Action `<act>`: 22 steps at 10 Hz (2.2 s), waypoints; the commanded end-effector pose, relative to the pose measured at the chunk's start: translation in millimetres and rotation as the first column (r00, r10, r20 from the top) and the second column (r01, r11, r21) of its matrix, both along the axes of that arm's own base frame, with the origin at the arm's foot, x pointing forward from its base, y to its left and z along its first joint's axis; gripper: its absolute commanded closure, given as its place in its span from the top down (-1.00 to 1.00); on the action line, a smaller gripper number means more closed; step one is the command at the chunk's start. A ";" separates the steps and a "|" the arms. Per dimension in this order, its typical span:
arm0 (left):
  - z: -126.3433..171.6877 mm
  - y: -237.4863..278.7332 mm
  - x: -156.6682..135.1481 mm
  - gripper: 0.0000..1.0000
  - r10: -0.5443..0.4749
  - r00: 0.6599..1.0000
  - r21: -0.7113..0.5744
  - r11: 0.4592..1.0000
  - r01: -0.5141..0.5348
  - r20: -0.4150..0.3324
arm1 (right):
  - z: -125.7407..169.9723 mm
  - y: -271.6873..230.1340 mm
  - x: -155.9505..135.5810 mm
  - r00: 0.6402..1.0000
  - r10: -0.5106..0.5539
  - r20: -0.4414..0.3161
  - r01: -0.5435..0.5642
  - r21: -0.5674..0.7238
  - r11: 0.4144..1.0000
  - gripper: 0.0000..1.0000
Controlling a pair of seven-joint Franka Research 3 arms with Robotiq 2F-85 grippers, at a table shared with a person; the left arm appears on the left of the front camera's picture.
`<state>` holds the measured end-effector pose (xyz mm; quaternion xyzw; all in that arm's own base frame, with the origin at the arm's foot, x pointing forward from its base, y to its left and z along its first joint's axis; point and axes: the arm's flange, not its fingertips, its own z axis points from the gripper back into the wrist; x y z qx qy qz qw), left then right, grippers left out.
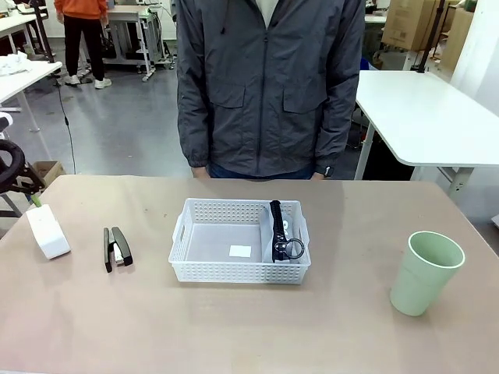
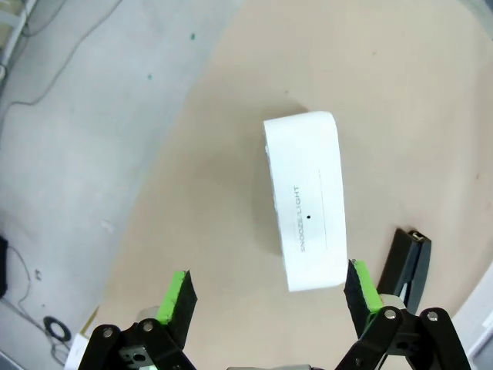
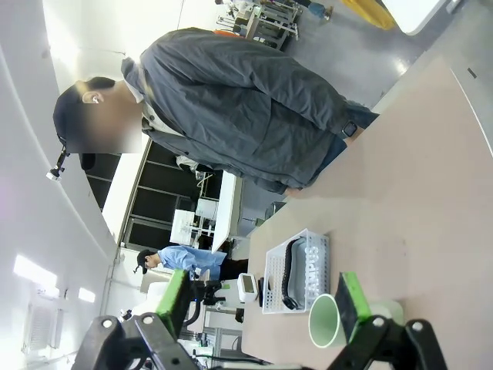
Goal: Efficiently arrange items inside the basket to fit them all.
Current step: Pick up the Digital clock and place it inside the Organizing basket.
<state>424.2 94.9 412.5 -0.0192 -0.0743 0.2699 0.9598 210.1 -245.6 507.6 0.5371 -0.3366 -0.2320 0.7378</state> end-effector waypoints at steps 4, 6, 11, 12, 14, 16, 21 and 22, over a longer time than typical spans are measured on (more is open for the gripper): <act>-23.8 14.0 33.9 1.00 -0.082 0.991 -0.185 0.981 0.062 -0.104 | 1.8 -1.6 1.9 0.999 0.001 0.037 -0.001 -0.003 1.000 1.00; -37.1 12.8 46.9 1.00 -0.115 0.980 -0.220 0.972 0.078 -0.160 | 1.8 -1.6 1.9 0.999 0.001 0.037 -0.001 -0.003 1.000 1.00; -77.0 10.8 63.4 1.00 -0.057 0.969 -0.245 0.970 -0.003 -0.240 | 1.8 -1.6 1.9 0.999 0.001 0.037 -0.001 -0.003 1.000 1.00; -82.8 13.3 66.3 1.00 -0.037 0.974 -0.232 0.972 -0.015 -0.222 | 1.8 -1.6 1.9 0.999 0.001 0.037 -0.001 -0.003 1.000 1.00; -94.8 15.9 67.0 1.00 0.022 0.971 -0.201 0.977 -0.071 -0.236 | 1.8 -1.6 1.9 0.999 0.001 0.037 -0.001 -0.003 1.000 1.00; -98.8 16.6 66.1 1.00 0.035 0.974 -0.230 0.969 -0.087 -0.223 | 1.8 -1.6 1.9 0.999 0.001 0.037 -0.001 -0.003 1.000 1.00; -96.5 14.5 65.8 -0.74 0.029 0.977 -0.223 0.972 -0.077 -0.212 | 1.8 -1.6 1.9 0.999 0.001 0.037 -0.001 -0.003 1.000 1.00; -93.9 15.7 64.3 -1.00 0.032 0.977 -0.235 0.969 -0.082 -0.210 | 1.8 -1.6 1.9 0.999 0.001 0.037 -0.001 -0.003 1.000 1.00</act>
